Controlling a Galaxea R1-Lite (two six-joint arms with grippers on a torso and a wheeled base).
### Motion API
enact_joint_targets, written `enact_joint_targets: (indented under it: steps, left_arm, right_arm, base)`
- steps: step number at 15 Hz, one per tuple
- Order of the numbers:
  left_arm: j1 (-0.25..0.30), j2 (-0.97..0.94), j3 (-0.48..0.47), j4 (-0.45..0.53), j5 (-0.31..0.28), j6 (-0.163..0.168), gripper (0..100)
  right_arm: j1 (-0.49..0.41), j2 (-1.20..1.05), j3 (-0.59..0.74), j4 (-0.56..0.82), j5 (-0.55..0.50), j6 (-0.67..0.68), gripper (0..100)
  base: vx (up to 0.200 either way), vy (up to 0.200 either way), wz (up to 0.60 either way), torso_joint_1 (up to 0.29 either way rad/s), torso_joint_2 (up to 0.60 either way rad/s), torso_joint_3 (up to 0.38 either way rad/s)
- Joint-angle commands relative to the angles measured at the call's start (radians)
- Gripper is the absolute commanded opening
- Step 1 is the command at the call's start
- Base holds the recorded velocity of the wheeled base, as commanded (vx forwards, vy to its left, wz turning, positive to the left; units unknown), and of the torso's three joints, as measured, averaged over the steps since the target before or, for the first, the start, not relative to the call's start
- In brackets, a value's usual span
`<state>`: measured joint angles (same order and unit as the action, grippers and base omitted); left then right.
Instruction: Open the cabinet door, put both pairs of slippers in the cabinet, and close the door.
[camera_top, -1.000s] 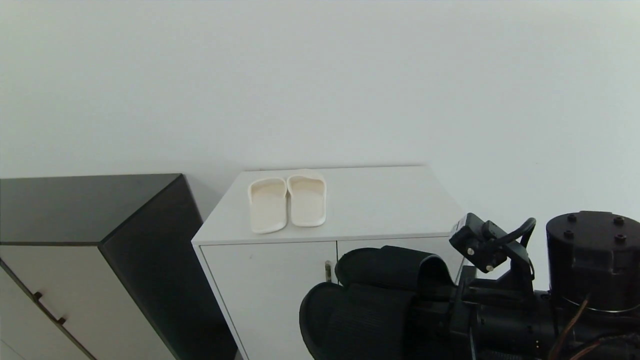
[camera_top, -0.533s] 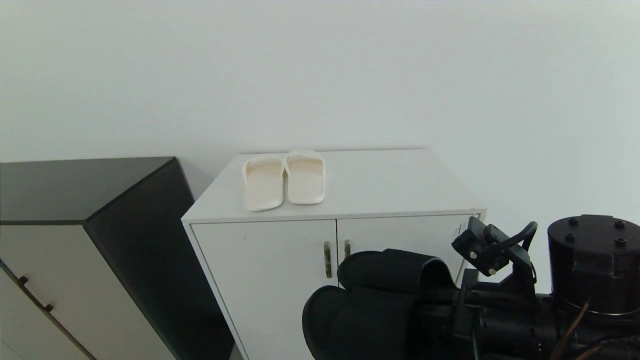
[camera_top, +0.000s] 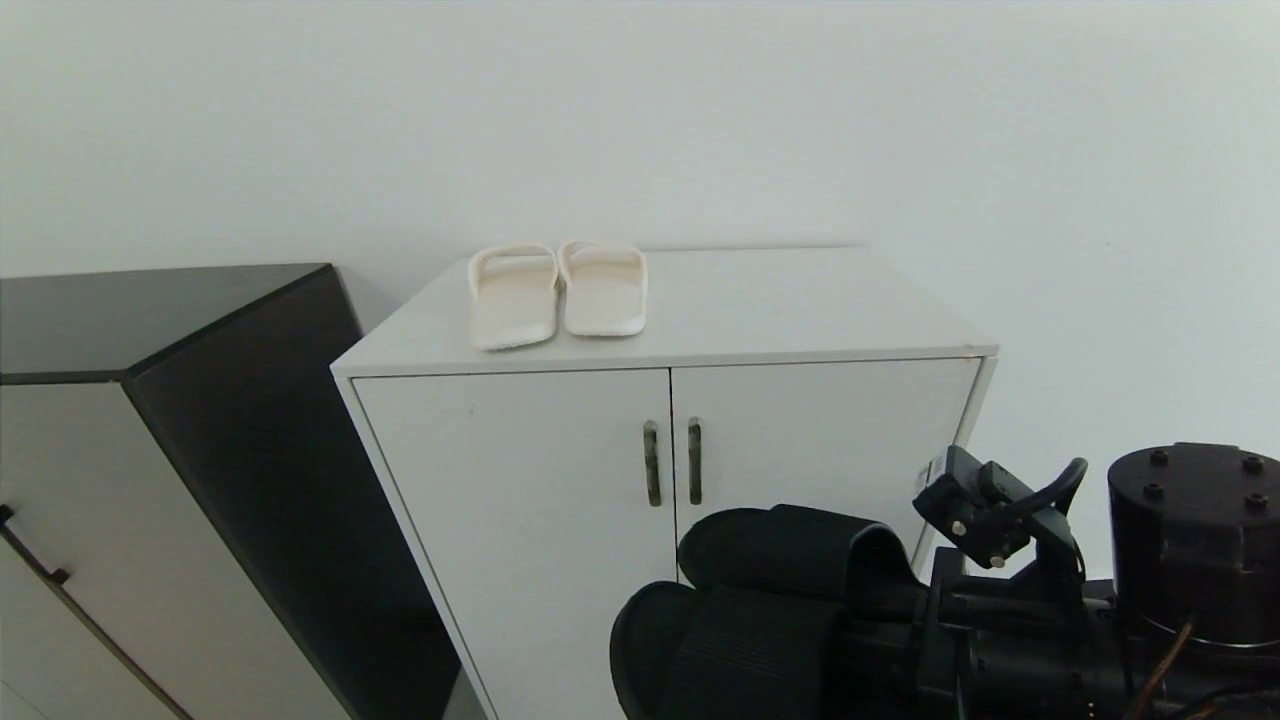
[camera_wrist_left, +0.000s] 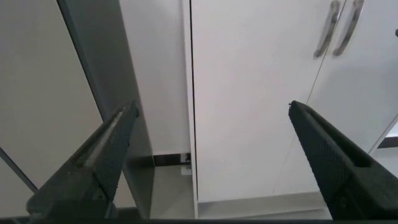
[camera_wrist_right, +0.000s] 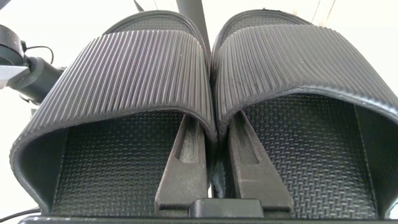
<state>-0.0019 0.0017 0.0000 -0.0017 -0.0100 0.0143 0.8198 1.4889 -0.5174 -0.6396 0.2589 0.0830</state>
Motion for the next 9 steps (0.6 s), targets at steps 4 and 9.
enact_joint_targets:
  steps: [4, 9]
  left_arm:
    - [0.0, -0.002, -0.002, -0.006, 0.015, -0.031, 100]
    - [-0.01, 0.064, -0.164, 0.011, 0.005, -0.053, 100]
  right_arm:
    - [0.001, 0.001, 0.005, 0.0, 0.002, 0.0, 0]
    - [0.001, 0.002, 0.008, 0.0, 0.002, -0.002, 0]
  base:
    - [0.0, 0.0, 0.0, -0.157, 0.47, 0.314]
    - [0.0, 0.0, 0.0, -0.123, 0.46, 0.336]
